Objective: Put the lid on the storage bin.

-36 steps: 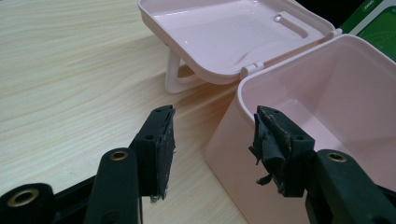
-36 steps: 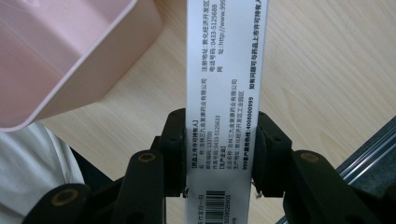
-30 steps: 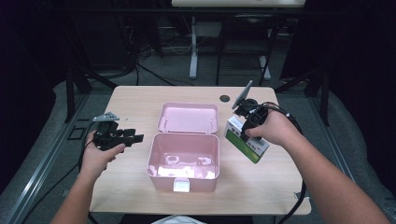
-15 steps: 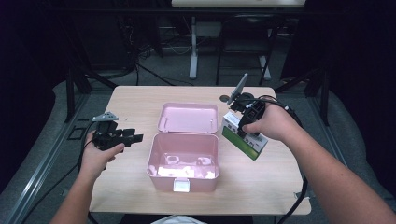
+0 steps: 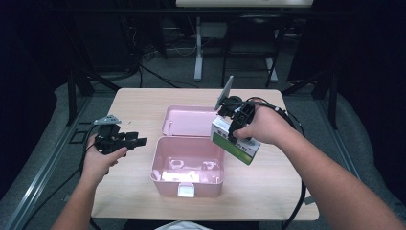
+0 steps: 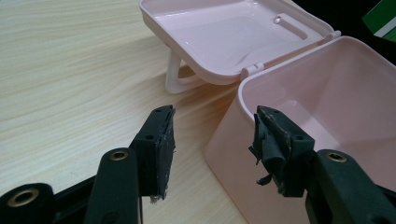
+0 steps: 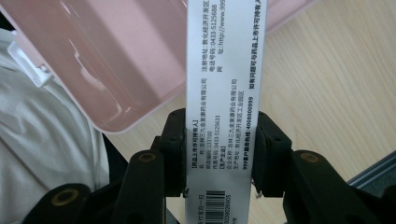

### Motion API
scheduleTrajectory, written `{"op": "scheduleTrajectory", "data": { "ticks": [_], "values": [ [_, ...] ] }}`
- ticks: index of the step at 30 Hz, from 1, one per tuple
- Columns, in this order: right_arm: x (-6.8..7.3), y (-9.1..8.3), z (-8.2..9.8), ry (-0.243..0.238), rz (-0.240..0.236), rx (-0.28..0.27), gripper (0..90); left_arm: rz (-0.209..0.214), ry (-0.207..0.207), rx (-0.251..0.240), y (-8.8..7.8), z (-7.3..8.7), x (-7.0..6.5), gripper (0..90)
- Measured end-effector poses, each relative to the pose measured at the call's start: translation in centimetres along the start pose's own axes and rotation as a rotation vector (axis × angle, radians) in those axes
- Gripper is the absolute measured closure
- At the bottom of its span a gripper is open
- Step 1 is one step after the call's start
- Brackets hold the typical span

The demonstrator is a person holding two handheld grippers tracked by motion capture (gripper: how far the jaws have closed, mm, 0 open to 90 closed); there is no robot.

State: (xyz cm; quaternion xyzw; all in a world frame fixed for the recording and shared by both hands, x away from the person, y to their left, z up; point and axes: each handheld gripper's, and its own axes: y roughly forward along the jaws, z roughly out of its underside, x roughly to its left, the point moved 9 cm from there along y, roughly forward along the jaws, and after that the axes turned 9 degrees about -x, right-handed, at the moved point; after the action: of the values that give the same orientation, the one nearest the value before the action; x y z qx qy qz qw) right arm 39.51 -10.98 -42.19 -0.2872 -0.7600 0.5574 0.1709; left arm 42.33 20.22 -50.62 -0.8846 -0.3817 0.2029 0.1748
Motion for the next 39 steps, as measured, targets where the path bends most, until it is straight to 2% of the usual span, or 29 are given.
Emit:
{"op": "scheduleTrajectory", "data": {
  "ticks": [15, 30, 39],
  "values": [
    [3.5, 1.4, -2.9, -0.109, -0.051, 0.004, 61.7, -0.002, -0.004, -0.006, -0.2, -0.1, 0.1, 47.7],
    [6.1, 2.0, -3.9, -0.203, -0.079, -0.005, 61.8, -0.002, -0.004, -0.008, -0.2, -0.2, 0.1, 47.7],
    [7.3, 2.6, -4.2, -0.234, -0.093, -0.001, 61.8, 0.003, -0.002, -0.002, -0.2, -0.1, 0.1, 47.7]
  ]
}}
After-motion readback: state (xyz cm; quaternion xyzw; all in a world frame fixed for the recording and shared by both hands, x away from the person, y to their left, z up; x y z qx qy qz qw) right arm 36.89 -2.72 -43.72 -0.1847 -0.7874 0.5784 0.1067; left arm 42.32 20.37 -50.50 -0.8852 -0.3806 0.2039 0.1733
